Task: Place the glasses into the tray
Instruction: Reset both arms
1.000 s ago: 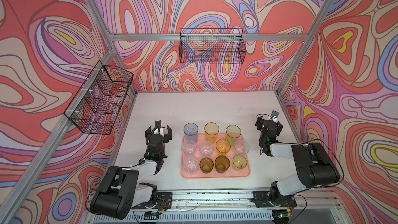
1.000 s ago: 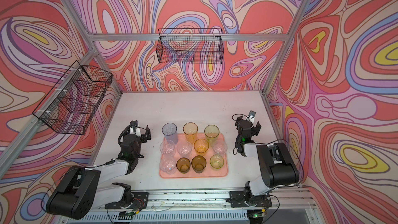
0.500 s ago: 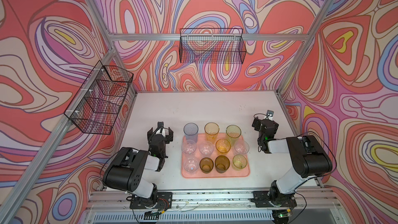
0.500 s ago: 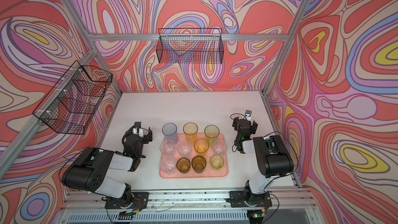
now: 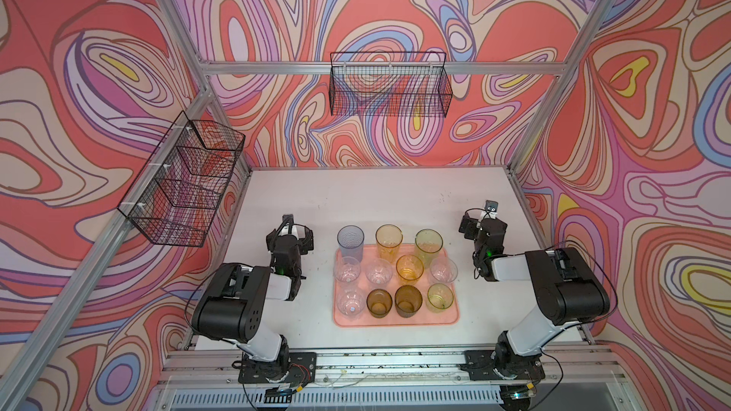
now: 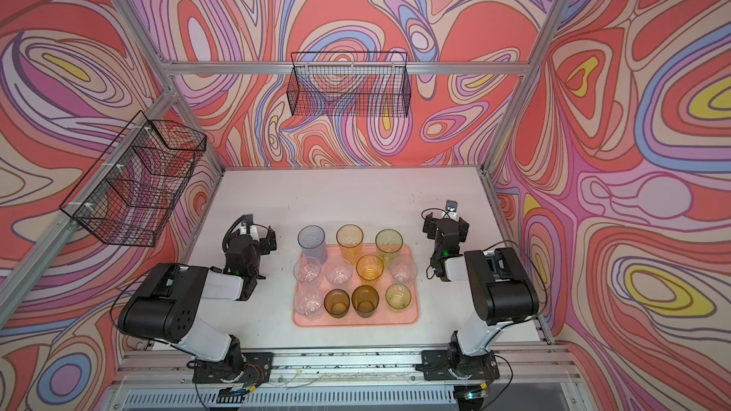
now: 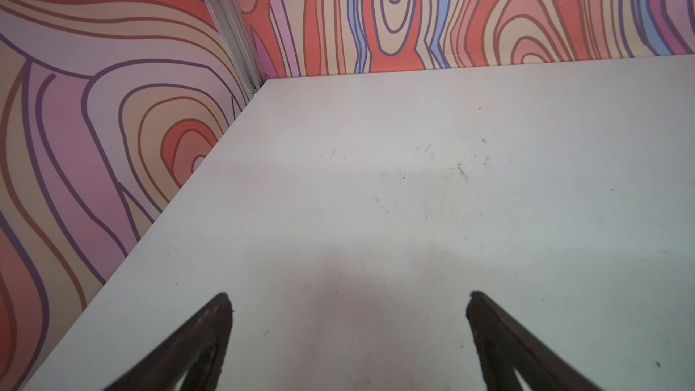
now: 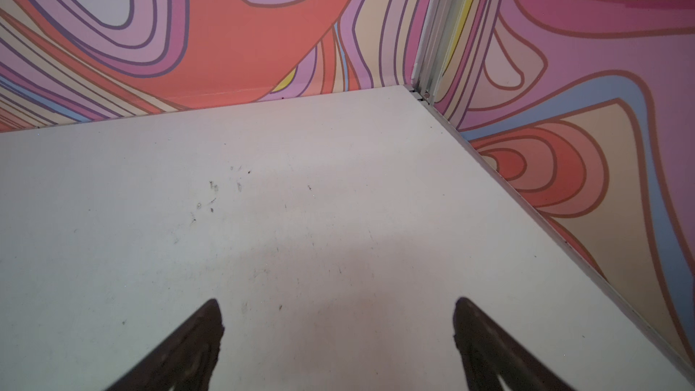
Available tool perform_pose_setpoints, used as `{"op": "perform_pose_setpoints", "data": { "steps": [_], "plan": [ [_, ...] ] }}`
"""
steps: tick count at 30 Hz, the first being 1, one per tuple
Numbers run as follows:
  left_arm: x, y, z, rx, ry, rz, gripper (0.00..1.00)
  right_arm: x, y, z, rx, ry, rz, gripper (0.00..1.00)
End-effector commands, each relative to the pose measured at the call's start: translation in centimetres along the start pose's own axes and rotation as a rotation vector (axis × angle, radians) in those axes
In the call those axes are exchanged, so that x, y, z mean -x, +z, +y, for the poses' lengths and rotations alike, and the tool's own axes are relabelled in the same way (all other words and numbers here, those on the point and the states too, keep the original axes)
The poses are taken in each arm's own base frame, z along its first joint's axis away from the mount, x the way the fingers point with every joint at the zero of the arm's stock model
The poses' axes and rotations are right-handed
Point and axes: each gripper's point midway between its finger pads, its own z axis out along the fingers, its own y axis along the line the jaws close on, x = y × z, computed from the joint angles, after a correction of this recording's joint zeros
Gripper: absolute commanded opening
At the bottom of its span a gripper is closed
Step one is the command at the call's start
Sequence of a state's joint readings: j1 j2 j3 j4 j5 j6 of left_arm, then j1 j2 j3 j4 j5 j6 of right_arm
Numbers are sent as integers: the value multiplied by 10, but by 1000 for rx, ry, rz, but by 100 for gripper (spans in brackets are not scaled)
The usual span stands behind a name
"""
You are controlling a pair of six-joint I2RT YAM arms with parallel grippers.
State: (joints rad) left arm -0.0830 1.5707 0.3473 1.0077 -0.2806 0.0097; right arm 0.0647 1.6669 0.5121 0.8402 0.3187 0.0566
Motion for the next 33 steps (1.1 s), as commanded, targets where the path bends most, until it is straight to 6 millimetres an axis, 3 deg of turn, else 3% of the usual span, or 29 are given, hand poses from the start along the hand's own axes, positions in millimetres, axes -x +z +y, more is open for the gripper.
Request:
{"op": "perform_pose_setpoints", "data": {
  "steps": [1,5,33],
  "plan": [
    [-5,2,3,-11,-35,46,100,-7,0,6,64,-12,-3,99],
    [-5,2,3,-12,-36,44,100,-12,-7,14,126,-29,-40,98],
    [-5,2,4,-12,-43,43,100,-13,0,8,100,-5,-18,98]
  ]
}}
